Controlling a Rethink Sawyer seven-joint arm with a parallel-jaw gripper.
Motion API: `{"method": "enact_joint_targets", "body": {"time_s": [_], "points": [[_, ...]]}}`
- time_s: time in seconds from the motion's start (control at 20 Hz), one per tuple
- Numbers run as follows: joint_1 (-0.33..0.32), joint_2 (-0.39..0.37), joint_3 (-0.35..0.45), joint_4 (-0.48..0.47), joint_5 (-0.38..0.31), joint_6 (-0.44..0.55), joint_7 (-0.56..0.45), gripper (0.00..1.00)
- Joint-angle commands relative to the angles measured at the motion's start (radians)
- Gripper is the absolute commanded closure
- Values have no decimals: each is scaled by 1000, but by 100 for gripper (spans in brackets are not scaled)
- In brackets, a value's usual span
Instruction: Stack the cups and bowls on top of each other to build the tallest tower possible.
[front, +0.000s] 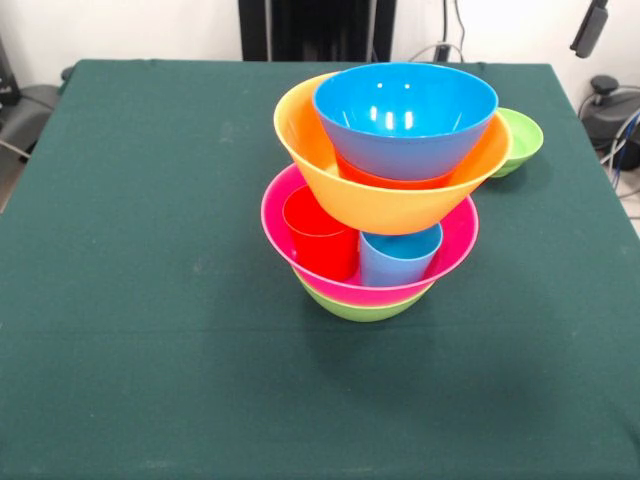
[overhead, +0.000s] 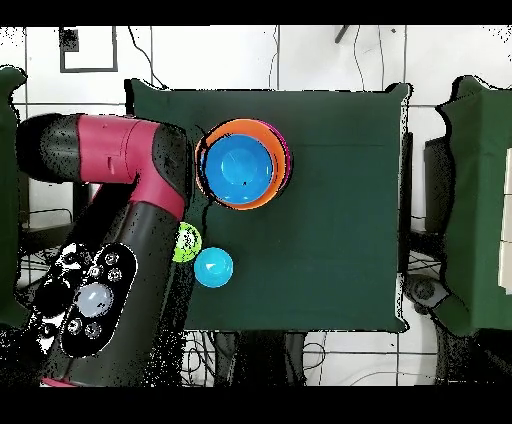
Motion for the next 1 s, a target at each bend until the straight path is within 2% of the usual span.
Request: {"method": "enact_joint_targets", "body": {"time_s": [0.05, 0.2, 0.4, 0.5, 0.8, 1.0], "points": [[-54, -70, 167, 50, -93, 41, -176, 0], [-65, -63, 201, 77, -100, -10, -168, 0], [-65, -78, 213, 121, -112, -19, -117, 0], [-70, -91, 236, 160, -98, -32, -95, 0], [-67, -120, 241, 186, -96, 25, -44, 0], [-70, -119, 258, 215, -91, -13, -22, 0]]}}
